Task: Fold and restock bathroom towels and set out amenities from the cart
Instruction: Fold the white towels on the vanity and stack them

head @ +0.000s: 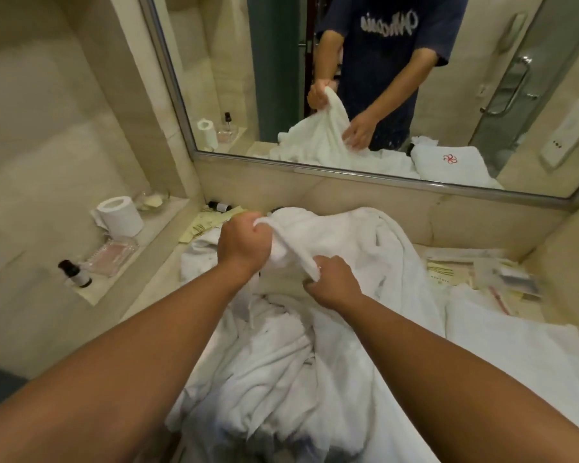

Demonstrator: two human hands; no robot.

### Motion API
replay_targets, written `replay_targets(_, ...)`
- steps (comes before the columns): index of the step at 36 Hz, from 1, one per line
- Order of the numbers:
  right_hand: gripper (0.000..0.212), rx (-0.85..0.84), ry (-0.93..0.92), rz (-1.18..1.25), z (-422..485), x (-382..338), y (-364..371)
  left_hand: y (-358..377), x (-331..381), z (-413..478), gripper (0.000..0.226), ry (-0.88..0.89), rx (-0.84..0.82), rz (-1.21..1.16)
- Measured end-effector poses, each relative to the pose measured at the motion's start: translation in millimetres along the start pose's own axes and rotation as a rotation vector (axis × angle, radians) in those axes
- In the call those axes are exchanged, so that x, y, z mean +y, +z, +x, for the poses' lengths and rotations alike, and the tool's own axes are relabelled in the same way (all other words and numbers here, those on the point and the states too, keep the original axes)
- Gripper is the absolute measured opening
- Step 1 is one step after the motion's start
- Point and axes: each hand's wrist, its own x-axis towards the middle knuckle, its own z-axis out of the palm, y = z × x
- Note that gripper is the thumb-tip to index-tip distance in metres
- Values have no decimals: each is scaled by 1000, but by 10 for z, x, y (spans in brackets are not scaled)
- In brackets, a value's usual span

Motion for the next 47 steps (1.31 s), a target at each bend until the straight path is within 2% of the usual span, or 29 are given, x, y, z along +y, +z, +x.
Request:
replay_targets(2,11,101,-7,0,-48,16,-85,-151,209,-65,22,38,42,-8)
replay_targets(6,7,269,85,134,-184,66,-324,-437,547,-213,34,73,104,51)
replay_targets(8,9,329,128,189,-244,122,-453,-547,612,-266,35,83,164,58)
replay_targets(12,30,483,148,218,-387,169,-776,-769,676,-348,34,99,279,27)
replay_targets(15,23,553,144,252,-583,183,-997,-915,716,-417,39,105,356,23)
replay_targets(18,19,661,146,235,-787,254,-1154,-1042,706,-426,42,52,430,-25)
replay_targets(23,26,804,178,288,-1114,188,-1353,-1220,773,-377,25,-62,461,-116)
replay_targets(25,25,909,224,337,-1221,184,-1429,-1362,792,-318,19,-132,482,-160)
replay_targets(28,24,1002,283,417,-1389,180,-1502,-1632,759,-205,28,-244,535,-185)
replay_targets(33,24,1148,460,559,-1668,33,-1590,-2048,734,-67,27,-301,530,-303)
replay_targets(37,16,1143,588,737,-1793,3,-1682,-2132,711,-95,34,-308,403,-287)
replay_targets(41,29,1048,532,951,-1841,-95,-1657,-1983,714,-259,47,-317,166,-357)
replay_targets(44,36,894,598,957,-1833,-265,-1651,-1803,723,-445,62,-407,-89,-347)
replay_targets(47,35,671,643,929,-1814,-364,-1645,-1598,745,-634,51,-390,-321,-275)
